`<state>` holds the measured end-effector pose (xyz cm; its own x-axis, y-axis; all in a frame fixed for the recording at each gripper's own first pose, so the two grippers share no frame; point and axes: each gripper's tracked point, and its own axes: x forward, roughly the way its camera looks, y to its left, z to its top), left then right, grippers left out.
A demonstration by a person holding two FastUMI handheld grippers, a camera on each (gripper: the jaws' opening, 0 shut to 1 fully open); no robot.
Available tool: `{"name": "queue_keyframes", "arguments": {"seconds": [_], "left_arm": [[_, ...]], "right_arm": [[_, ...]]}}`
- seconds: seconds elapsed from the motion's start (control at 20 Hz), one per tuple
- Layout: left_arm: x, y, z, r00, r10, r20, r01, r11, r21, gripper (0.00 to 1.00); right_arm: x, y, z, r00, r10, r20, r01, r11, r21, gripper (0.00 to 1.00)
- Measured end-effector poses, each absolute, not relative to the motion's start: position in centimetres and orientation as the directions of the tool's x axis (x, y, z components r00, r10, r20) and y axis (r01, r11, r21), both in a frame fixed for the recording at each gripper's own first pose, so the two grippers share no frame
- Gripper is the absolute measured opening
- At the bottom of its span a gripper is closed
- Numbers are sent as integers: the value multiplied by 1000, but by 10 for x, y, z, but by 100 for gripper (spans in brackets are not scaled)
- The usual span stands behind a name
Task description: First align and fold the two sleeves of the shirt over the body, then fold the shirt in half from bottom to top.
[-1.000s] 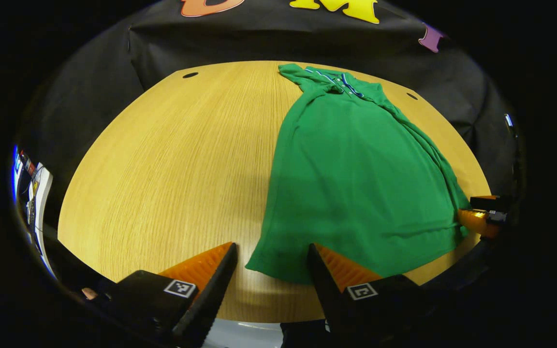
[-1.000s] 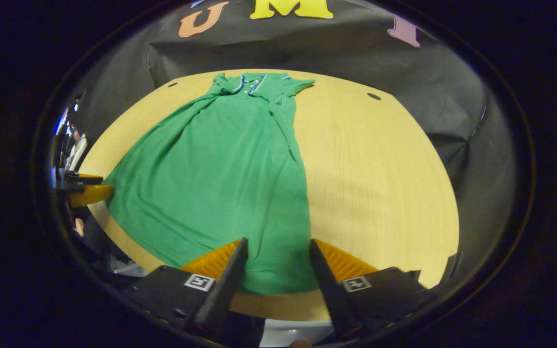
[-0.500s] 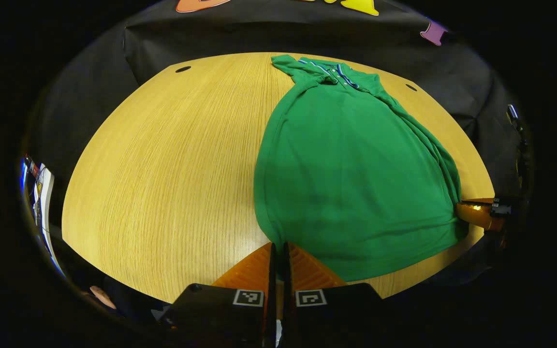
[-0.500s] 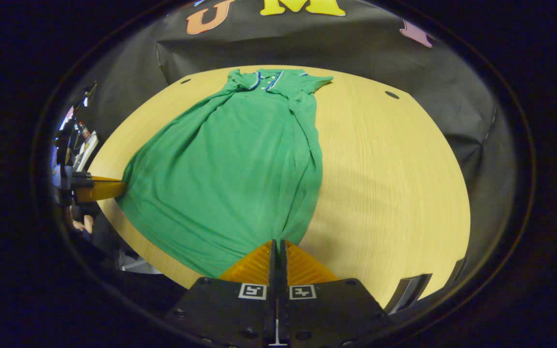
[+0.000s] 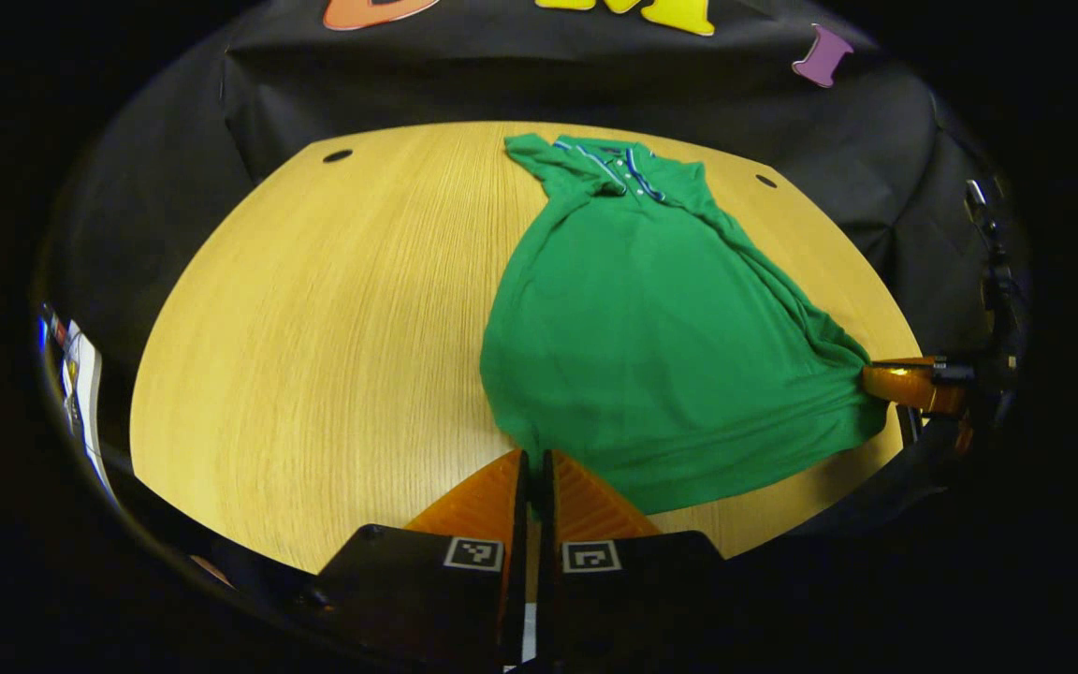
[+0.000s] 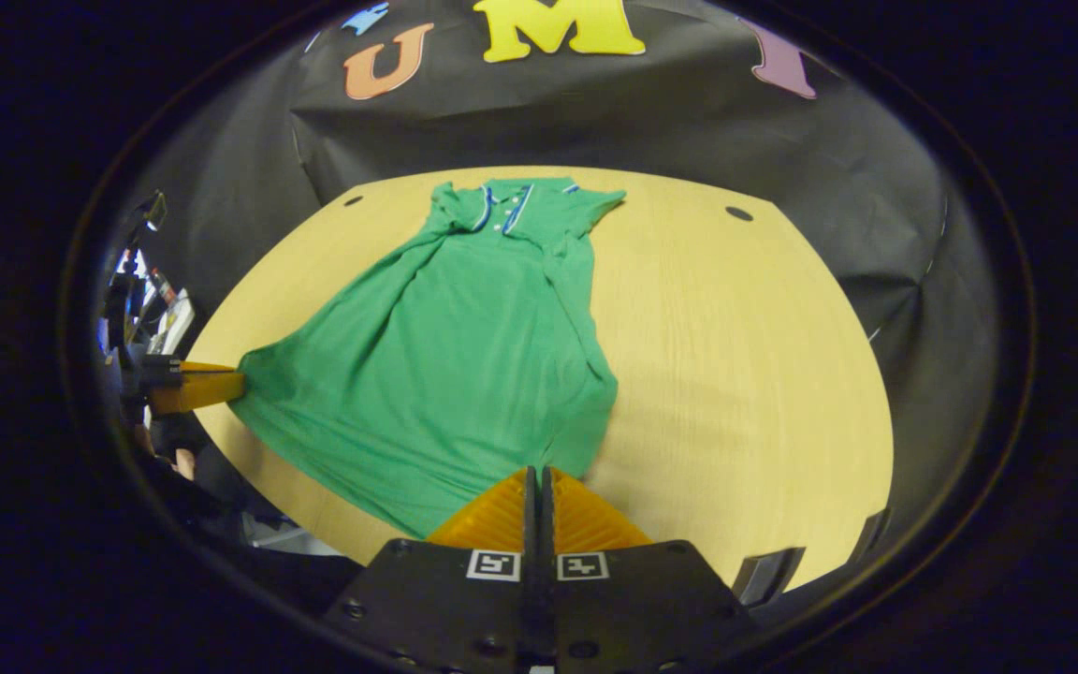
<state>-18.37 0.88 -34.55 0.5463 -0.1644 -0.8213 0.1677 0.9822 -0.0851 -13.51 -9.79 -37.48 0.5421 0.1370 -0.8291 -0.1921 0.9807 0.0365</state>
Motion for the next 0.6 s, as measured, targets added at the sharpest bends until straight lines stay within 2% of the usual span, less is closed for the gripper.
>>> {"name": "queue_keyframes", "arguments": {"seconds": [0.6], "left_arm": [[-72,0,-252,733,-203,-650,153,979,-133,10]], "right_arm": [[-32,-91,-265,731,182,-658,-201,978,47,0]]}}
